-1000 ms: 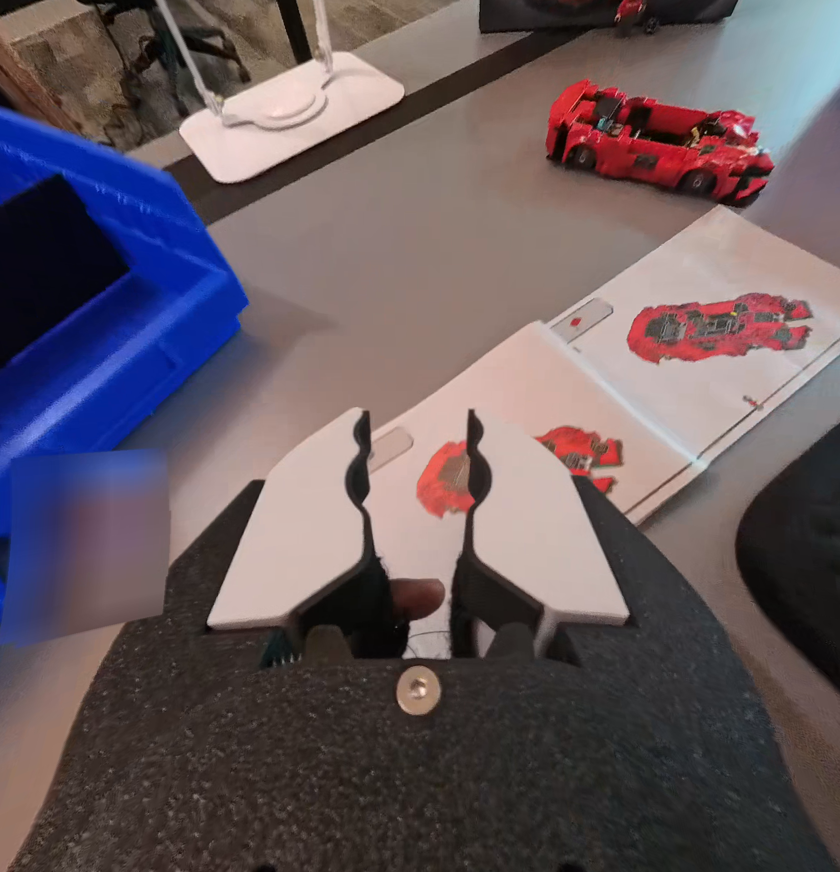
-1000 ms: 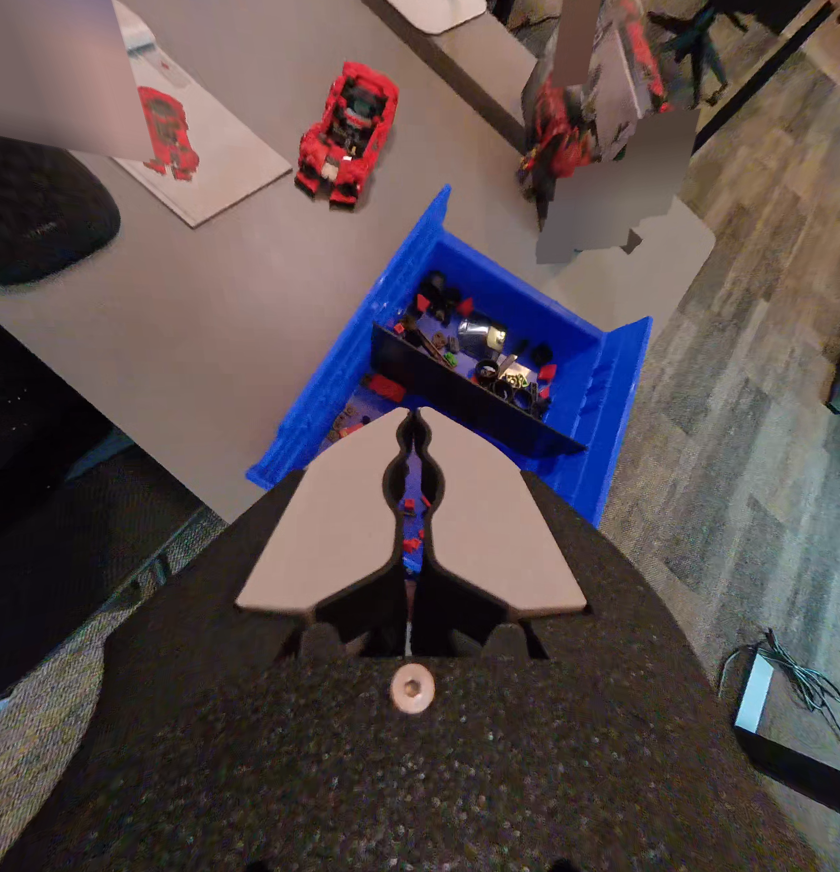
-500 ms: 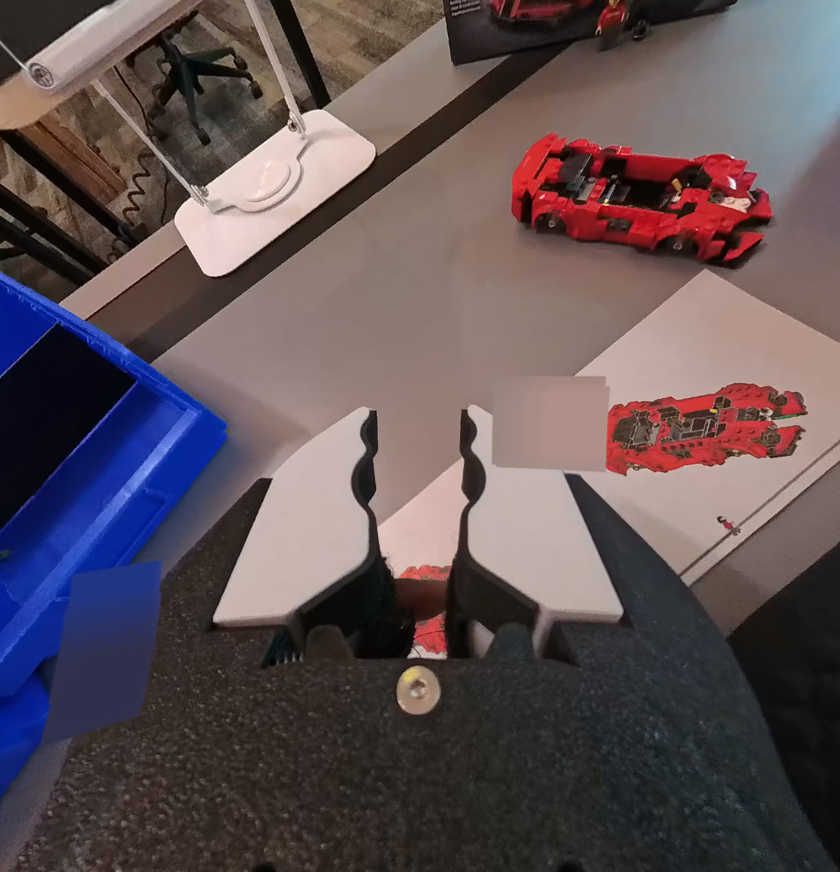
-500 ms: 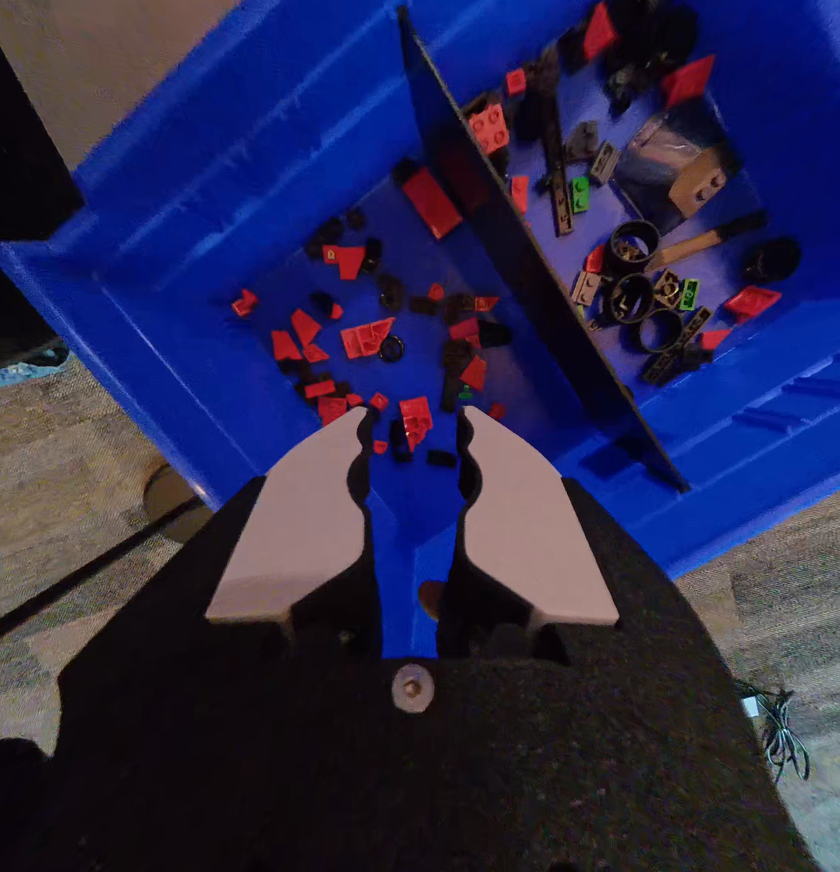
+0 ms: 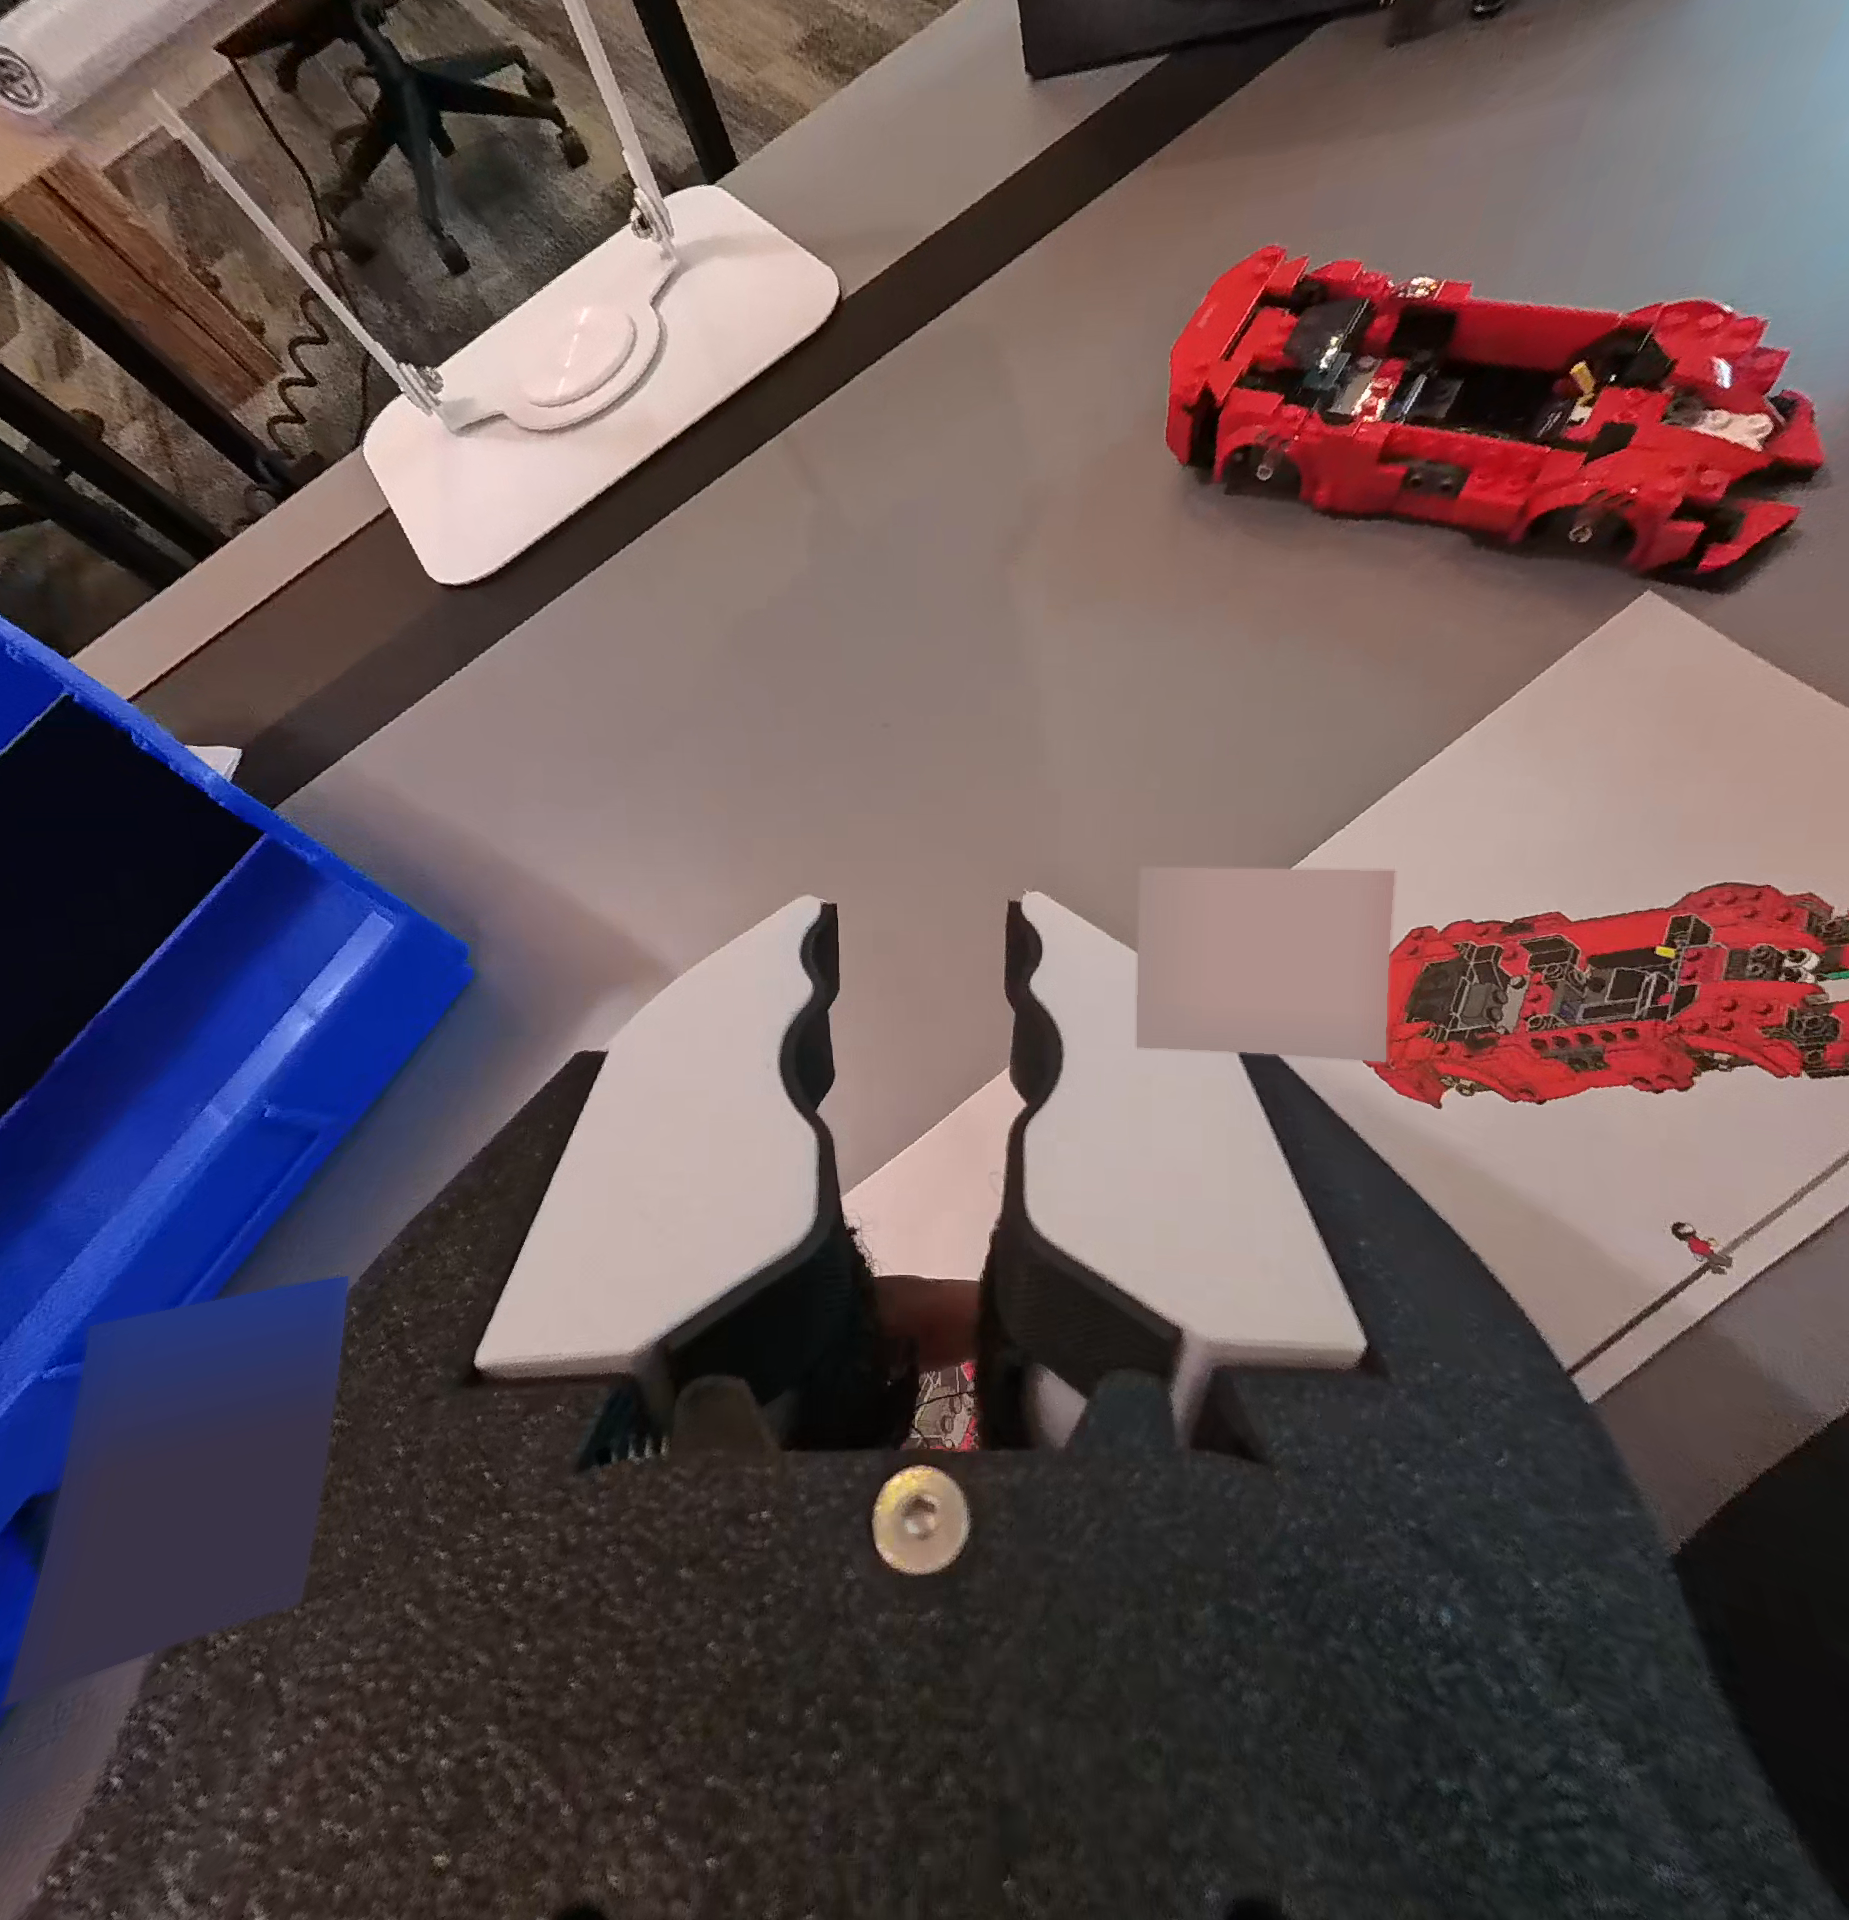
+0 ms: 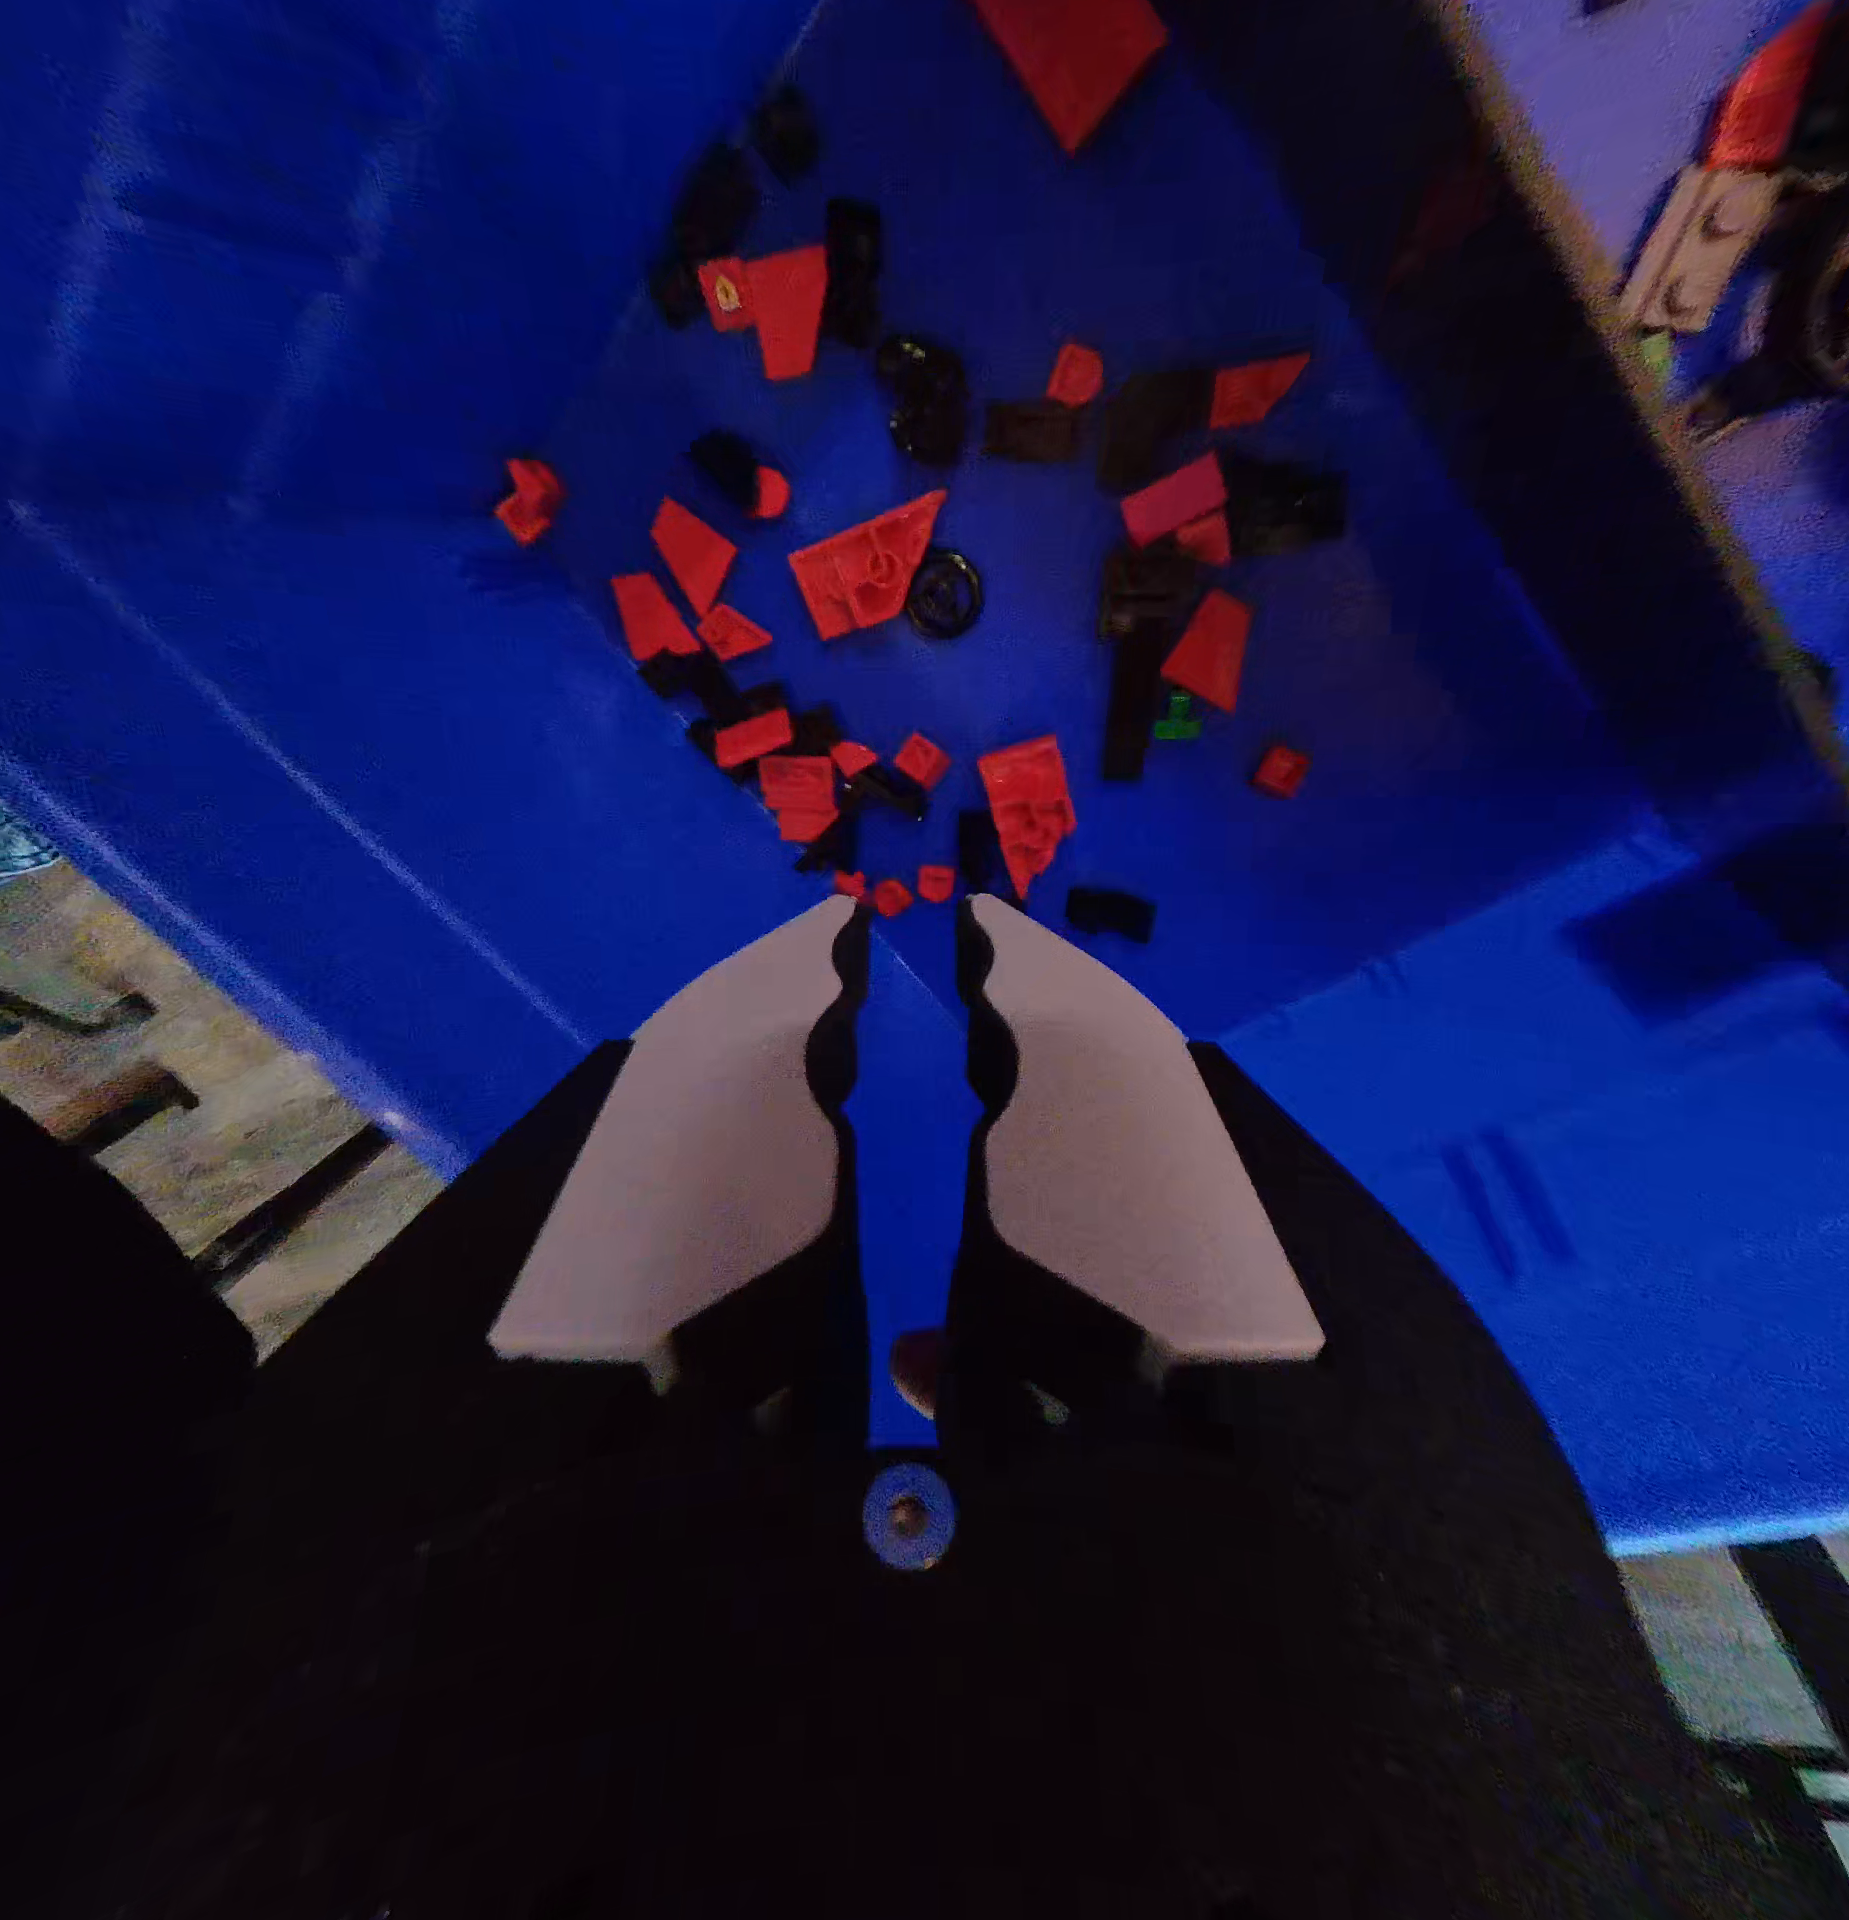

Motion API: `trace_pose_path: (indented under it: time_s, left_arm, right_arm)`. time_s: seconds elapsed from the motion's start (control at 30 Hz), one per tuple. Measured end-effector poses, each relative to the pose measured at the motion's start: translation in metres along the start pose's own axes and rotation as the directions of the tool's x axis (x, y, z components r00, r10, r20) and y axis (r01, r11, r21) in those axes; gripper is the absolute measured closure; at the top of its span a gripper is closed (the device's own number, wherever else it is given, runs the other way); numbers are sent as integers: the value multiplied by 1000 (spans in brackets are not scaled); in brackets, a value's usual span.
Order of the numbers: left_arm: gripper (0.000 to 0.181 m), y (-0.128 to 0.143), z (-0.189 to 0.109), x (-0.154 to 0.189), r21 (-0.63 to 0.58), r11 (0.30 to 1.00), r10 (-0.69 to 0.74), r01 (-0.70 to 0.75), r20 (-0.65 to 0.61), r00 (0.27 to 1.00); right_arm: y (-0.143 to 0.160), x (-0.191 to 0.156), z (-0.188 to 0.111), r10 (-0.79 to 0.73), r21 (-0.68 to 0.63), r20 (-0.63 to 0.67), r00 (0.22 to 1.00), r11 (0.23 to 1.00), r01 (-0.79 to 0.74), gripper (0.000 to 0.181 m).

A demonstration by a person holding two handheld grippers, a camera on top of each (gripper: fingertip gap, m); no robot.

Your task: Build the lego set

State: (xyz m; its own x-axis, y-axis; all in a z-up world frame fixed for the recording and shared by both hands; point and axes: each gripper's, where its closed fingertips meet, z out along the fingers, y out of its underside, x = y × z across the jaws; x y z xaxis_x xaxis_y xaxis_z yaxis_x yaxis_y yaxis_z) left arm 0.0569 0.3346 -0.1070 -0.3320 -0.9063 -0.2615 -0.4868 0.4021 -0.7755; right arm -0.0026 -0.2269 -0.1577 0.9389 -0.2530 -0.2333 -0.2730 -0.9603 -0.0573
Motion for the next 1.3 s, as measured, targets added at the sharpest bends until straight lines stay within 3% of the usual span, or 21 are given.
trace_pose_path:
  time_s: [0.03, 0.3, 0.6, 0.63, 0.7, 0.73, 0.8, 0.87, 0.9, 0.93, 1.0, 1.07, 1.17, 1.23, 1.3]
  left_arm:
    - [151, 0, 0, -1, 2, 1000, -3, 3, 2, 1000]
    - [151, 10, -5, -11, 2, 1000, -28, 28, 29, 999]
    - [151, 17, -19, -16, 48, 998, -43, 41, 40, 998]
    - [151, 16, -22, -16, 63, 997, -46, 44, 37, 998]
    - [151, 12, -30, -13, 95, 995, -42, 40, 18, 999]
    - [151, 8, -34, -10, 125, 991, -51, 51, -5, 999]
    - [152, -11, -37, 13, 217, 962, -135, 168, -160, 978]
    - [154, -36, -41, 54, 259, 898, -224, 355, -426, 877]
    - [156, -49, -45, 77, 248, 867, -241, 432, -551, 799]
    - [156, -63, -51, 100, 229, 836, -247, 498, -654, 715]
    - [158, -90, -68, 147, 192, 809, -195, 555, -804, 562]
    - [160, -113, -87, 186, 203, 809, -108, 552, -871, 479]
    - [159, -132, -109, 225, 291, 828, 46, 479, -887, 460]
    - [159, -138, -117, 229, 370, 817, 109, 442, -853, 511]
    - [160, -142, -122, 215, 431, 786, 118, 443, -808, 577]
  right_arm:
    - [1, 1, 6, 11, -40, -1, 1000, 999, -11, 165]
    - [9, 12, 25, 95, -188, -35, 995, 977, -100, 166]
    - [0, 8, 28, 72, -147, -57, 996, 986, -80, 175]
    - [-5, 7, 22, 76, -88, -57, 995, 993, -81, 175]
    - [-29, 9, -6, 89, 151, -99, 991, 986, -74, 175]
    - [-49, 7, -27, 83, 311, -130, 988, 950, -39, 176]
    - [-91, 1, -75, 57, 597, -291, 955, 791, 134, 176]
    - [-131, -20, -122, 49, 655, -576, 816, 625, 424, 176]
    - [-151, -35, -141, 70, 589, -729, 681, 570, 572, 177]
    - [-170, -50, -155, 107, 487, -848, 519, 542, 685, 176]
    - [-210, -78, -167, 147, 293, -956, 255, 551, 781, 177]
    - [-249, -103, -164, 169, 172, -981, 93, 551, 817, 177]
    - [-294, -127, -152, 169, 38, -983, -75, 579, 815, 177]
    - [-317, -143, -143, 145, -36, -978, -148, 586, 810, 177]
    - [-332, -157, -138, 131, -63, -978, -165, 569, 820, 177]
